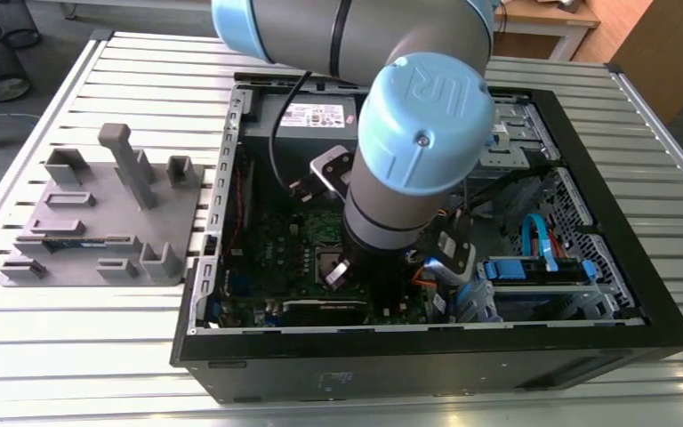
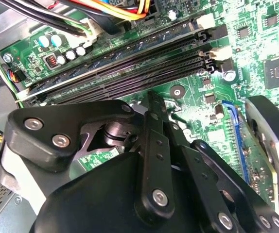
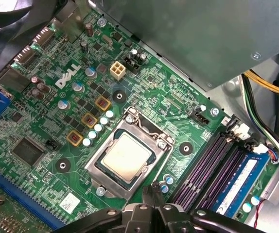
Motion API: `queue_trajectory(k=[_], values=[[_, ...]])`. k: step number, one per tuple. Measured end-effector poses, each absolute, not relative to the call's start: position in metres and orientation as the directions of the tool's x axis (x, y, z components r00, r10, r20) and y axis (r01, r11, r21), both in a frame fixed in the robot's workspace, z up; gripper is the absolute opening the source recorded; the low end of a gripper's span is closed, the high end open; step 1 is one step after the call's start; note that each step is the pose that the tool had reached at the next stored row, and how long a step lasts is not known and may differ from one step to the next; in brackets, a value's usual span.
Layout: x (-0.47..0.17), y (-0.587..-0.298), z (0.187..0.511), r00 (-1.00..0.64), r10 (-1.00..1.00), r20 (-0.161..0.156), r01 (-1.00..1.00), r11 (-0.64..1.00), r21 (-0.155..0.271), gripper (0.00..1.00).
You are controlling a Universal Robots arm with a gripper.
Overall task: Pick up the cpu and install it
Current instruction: 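Install the first cpu locking lever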
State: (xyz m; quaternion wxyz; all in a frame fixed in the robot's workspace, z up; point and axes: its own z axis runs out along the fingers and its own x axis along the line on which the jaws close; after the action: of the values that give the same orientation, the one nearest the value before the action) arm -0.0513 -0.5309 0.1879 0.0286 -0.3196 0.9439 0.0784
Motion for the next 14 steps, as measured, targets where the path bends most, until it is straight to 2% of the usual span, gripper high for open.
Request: queue_trajectory(k=[14], values=[[-0.0512, -0.5342, 0.1877, -0.794, -0.599, -0.105, -0.608, 0.783, 0.131, 0.11]])
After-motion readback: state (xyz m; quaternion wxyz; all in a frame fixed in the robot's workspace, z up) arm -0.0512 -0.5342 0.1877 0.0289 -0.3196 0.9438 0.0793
